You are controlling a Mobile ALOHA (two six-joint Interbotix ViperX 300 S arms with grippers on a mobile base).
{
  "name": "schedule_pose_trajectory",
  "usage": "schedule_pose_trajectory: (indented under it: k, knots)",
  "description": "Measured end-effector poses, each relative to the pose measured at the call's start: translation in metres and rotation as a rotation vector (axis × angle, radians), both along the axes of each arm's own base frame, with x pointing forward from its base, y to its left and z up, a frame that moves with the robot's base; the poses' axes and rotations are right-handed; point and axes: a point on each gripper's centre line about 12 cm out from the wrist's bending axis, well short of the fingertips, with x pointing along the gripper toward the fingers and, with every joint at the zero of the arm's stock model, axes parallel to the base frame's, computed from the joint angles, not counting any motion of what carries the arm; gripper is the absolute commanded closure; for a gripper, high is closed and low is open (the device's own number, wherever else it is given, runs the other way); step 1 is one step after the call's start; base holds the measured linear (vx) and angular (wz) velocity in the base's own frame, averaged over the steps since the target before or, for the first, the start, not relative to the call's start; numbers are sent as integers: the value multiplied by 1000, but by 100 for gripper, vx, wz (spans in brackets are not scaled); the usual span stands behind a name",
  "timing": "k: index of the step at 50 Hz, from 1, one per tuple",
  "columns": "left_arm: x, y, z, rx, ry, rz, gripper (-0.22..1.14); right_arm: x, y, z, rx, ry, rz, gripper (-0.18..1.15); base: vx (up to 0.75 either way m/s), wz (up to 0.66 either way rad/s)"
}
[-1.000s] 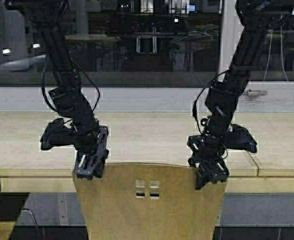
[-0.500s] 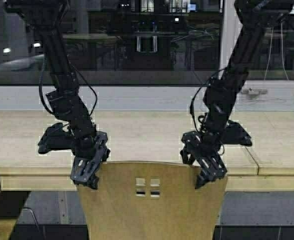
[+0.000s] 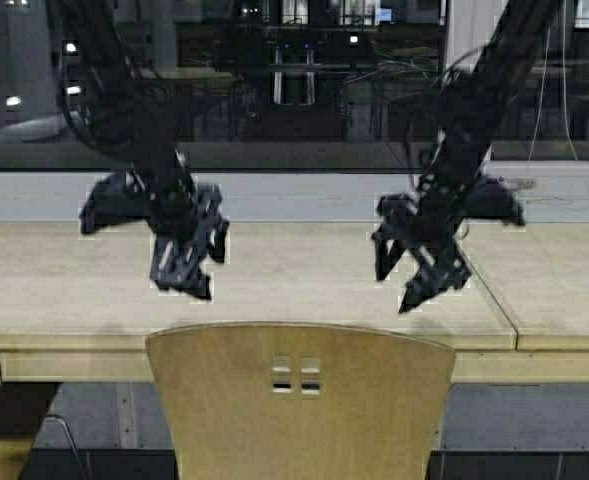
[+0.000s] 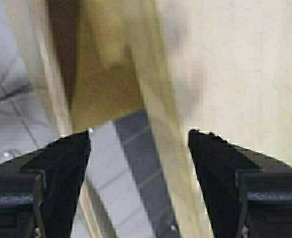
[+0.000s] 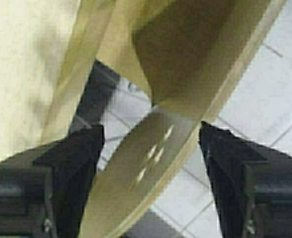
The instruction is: Push the chairs under the table
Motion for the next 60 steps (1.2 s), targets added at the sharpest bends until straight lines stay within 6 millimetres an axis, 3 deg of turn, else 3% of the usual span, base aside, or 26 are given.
schedule_pose_trajectory:
  k: [11, 22, 31, 36, 44, 50, 60]
  knots:
    - [-30, 11, 50, 32, -32, -86, 0, -16, -8, 38, -93, -60, 159, 5, -2, 0]
    - [-69, 39, 86, 243, -103, -344, 0, -19, -34, 74, -262, -160, 359, 5, -9, 3]
    - [-85, 59, 112, 436, -198, -550, 0, -20, -36, 107, -378, -260, 510, 5, -13, 6]
    - [-92, 61, 119, 574, -243, -719, 0, -27, -42, 121, -449, -295, 588, 5, -13, 1]
    - [-107, 63, 109, 730, -240, -948, 0, -43, -45, 136, -550, -345, 717, 6, -13, -3]
    - [-111, 64, 109, 752, -240, -982, 0, -44, -31, 162, -594, -438, 781, 6, -15, -6]
    - [-113, 60, 123, 780, -260, -1050, 0, -57, 2, 185, -628, -529, 898, 6, -13, 8]
